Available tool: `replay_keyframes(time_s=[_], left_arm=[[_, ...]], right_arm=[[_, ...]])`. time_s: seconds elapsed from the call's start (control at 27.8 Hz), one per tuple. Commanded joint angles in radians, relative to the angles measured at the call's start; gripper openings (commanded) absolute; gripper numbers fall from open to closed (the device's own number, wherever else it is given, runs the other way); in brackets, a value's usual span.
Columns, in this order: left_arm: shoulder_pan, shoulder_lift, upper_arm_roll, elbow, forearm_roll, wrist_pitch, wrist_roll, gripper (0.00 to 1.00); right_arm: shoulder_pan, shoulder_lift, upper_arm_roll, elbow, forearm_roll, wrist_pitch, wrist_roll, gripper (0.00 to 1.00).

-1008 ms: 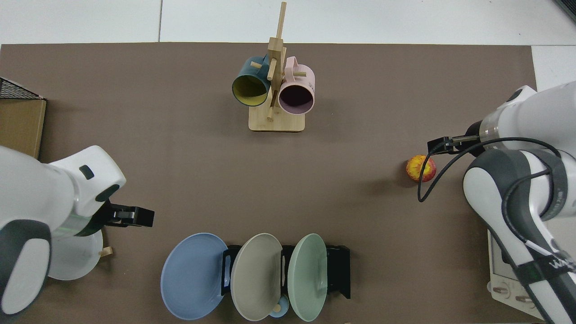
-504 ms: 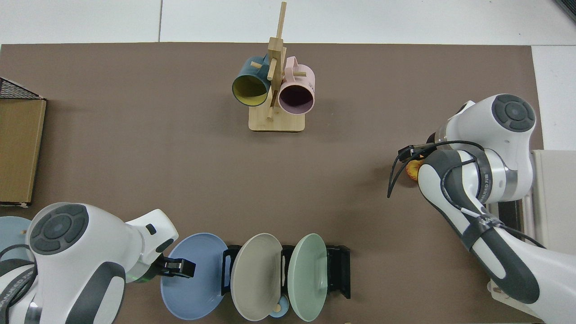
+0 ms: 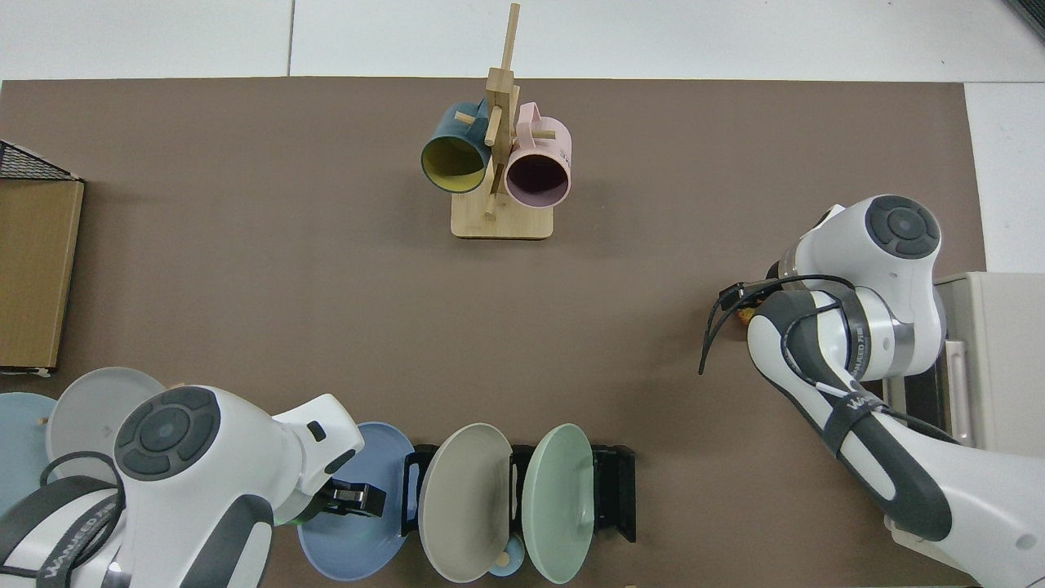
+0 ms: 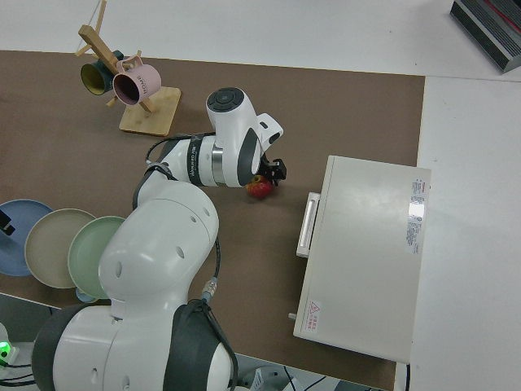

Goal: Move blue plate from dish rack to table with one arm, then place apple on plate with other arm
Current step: 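Grasp the blue plate rim with the left gripper and lift it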

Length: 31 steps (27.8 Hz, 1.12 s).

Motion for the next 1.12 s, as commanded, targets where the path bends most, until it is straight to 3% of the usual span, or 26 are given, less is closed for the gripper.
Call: replay_keyframes(time_s=[0.0,0.11,0.25,0.32,0.47,0.61,0.86,1.08], left_arm=[[-0.009,-0.028,-0.025,-0.018,-0.018,0.024,-0.017,0.82],[-0.009,-0.025,-0.03,-0.008,-0.018,0.023,-0.018,0.56],[-0.005,-0.016,-0.028,0.005,-0.018,0.026,-0.018,0.46],[-0.003,-0.01,-0.028,0.018,-0.015,0.024,-0.017,0.36],[0.006,-0.005,-0.026,0.038,-0.001,0.024,-0.015,0.2],[0.021,-0.005,-0.022,0.058,0.02,0.02,-0.014,0.15],[0.029,-0.007,-0.014,0.085,0.072,0.006,-0.014,0.15],[0.107,0.005,-0.016,0.153,0.098,0.021,-0.006,0.15]], right_arm=[[-0.012,-0.004,0.006,-0.018,-0.014,0.025,-0.021,0.99],[-0.012,-0.004,0.006,-0.024,-0.014,0.027,-0.024,0.89],[-0.011,-0.006,0.006,-0.024,-0.014,0.019,-0.043,0.51],[-0.009,-0.006,0.006,-0.023,-0.014,0.017,-0.041,0.35],[-0.011,-0.006,0.007,-0.018,-0.014,0.014,-0.04,0.14],[-0.011,-0.015,0.007,-0.001,-0.014,0.002,-0.037,0.12],[-0.008,-0.03,0.007,0.058,-0.01,-0.065,-0.035,0.12],[-0.008,-0.053,0.009,0.115,-0.008,-0.133,-0.034,0.12]])
